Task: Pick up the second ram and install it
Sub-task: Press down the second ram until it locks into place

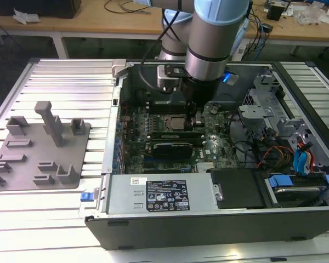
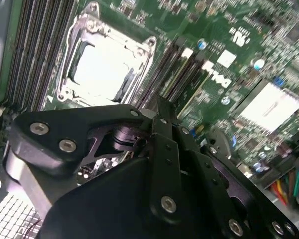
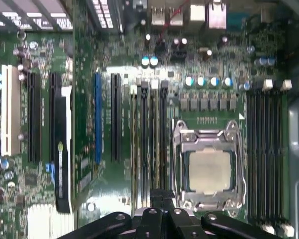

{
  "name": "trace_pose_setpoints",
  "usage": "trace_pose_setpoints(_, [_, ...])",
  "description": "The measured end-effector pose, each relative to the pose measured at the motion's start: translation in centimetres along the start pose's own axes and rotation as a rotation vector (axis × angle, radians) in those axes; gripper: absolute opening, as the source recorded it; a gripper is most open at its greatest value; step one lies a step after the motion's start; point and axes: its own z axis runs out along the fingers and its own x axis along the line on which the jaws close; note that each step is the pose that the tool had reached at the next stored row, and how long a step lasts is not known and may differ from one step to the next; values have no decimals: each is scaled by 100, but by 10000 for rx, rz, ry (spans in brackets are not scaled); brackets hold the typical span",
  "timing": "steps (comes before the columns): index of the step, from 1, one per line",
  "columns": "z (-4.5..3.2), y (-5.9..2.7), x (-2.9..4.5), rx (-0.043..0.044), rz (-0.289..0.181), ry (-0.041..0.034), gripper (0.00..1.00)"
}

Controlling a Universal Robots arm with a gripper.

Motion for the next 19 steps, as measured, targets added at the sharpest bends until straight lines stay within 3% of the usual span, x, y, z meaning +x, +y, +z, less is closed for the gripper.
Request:
trace_pose_setpoints(4, [8,134,1,2,0,-4,8])
trace_pose_setpoints(8, [19,330,3,1,1,-3,8])
trace_pose_setpoints(16, [54,475,2,1,1,-2,8])
trace_pose_setpoints(19, [69,475,1,3,0,-8,8])
